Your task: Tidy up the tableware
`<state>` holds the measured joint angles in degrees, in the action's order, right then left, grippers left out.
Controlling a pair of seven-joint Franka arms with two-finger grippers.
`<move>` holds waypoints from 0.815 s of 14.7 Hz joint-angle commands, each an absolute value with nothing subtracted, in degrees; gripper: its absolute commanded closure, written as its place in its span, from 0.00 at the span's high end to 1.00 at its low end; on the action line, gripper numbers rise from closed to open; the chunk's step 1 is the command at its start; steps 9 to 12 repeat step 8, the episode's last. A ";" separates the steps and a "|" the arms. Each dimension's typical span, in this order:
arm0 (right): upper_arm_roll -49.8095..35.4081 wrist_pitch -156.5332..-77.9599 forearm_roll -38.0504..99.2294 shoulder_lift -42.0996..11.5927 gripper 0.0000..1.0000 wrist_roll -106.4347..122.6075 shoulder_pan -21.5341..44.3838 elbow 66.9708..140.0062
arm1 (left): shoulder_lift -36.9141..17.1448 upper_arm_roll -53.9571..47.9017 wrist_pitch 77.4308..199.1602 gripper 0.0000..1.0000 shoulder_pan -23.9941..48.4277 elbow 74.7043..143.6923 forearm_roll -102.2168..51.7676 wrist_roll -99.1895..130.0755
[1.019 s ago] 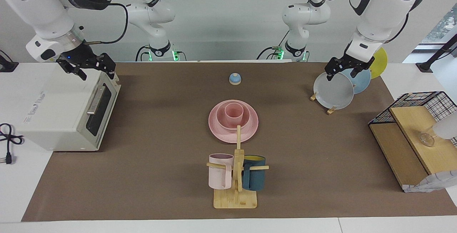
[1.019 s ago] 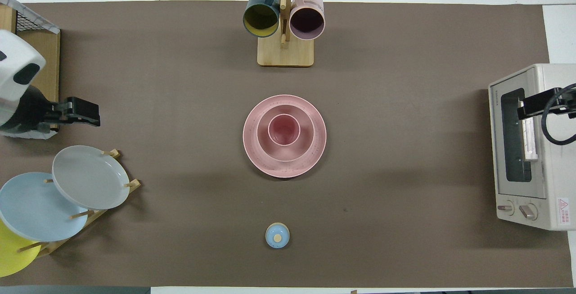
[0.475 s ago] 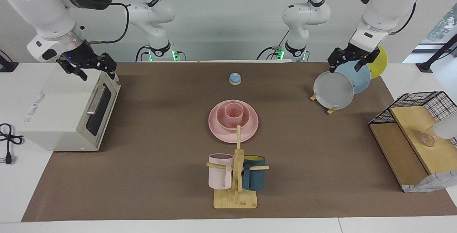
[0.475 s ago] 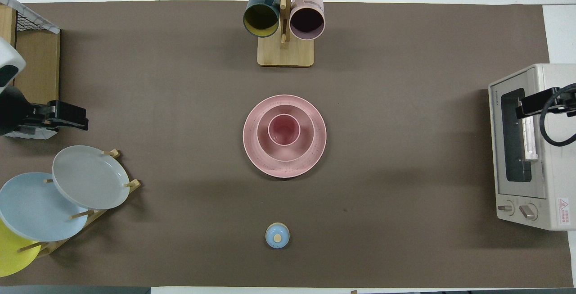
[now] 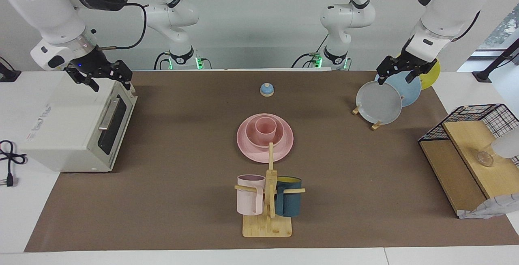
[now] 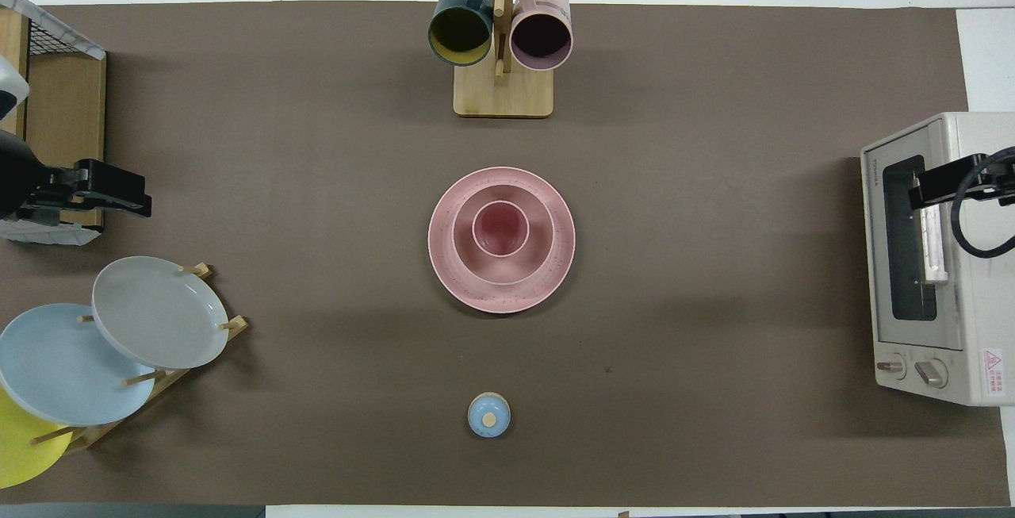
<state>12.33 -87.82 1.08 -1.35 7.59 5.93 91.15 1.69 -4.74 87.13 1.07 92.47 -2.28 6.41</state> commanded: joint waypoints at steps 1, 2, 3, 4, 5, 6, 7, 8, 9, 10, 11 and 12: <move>12.22 -88.51 0.70 -0.44 1.00 8.96 5.80 91.85 | 2.29 -4.66 87.98 1.00 0.79 93.08 -3.34 5.98; 12.22 -88.51 0.70 -0.44 1.00 8.96 5.80 91.85 | 2.29 -4.66 87.98 1.00 0.88 93.08 -3.34 5.63; 12.22 -88.51 0.70 -0.44 1.00 8.96 5.80 91.85 | 2.37 -4.66 87.89 1.00 0.97 93.08 -3.34 5.63; 12.22 -88.51 0.62 -0.44 1.00 8.96 5.89 91.85 | 2.37 -4.66 87.80 1.00 0.97 93.16 -3.25 5.54; 12.22 -88.51 0.09 -0.44 1.00 8.96 5.89 91.85 | 2.55 -4.66 87.72 1.00 0.79 93.16 -3.34 5.45; 12.22 -88.51 -0.17 -0.44 1.00 9.05 5.89 91.85 | 2.55 -4.66 87.63 1.00 0.79 93.16 -3.34 5.36; 12.13 -88.51 -0.18 -0.44 1.00 9.05 5.89 91.85 | 2.46 -4.66 87.63 1.00 0.79 93.16 -3.34 5.36; 12.13 -88.51 -0.18 -0.44 1.00 9.05 5.89 91.85 | 2.46 -4.66 87.63 1.00 0.79 93.08 -3.34 5.45; 12.13 -88.51 -0.18 -0.44 1.00 9.05 5.89 91.85 | 2.46 -4.66 87.63 1.00 0.79 93.08 -3.34 5.45; 12.13 -88.51 -0.18 -0.44 1.00 9.05 5.89 91.85 | 2.46 -4.66 87.63 1.00 0.79 93.08 -3.34 5.45; 12.13 -88.51 -0.18 -0.44 1.00 9.05 5.89 91.85 | 2.46 -4.66 87.63 1.00 0.79 93.08 -3.34 5.45; 12.13 -88.51 -0.18 -0.44 1.00 9.05 5.89 91.85 | 2.46 -4.66 87.63 1.00 0.79 93.08 -3.34 5.45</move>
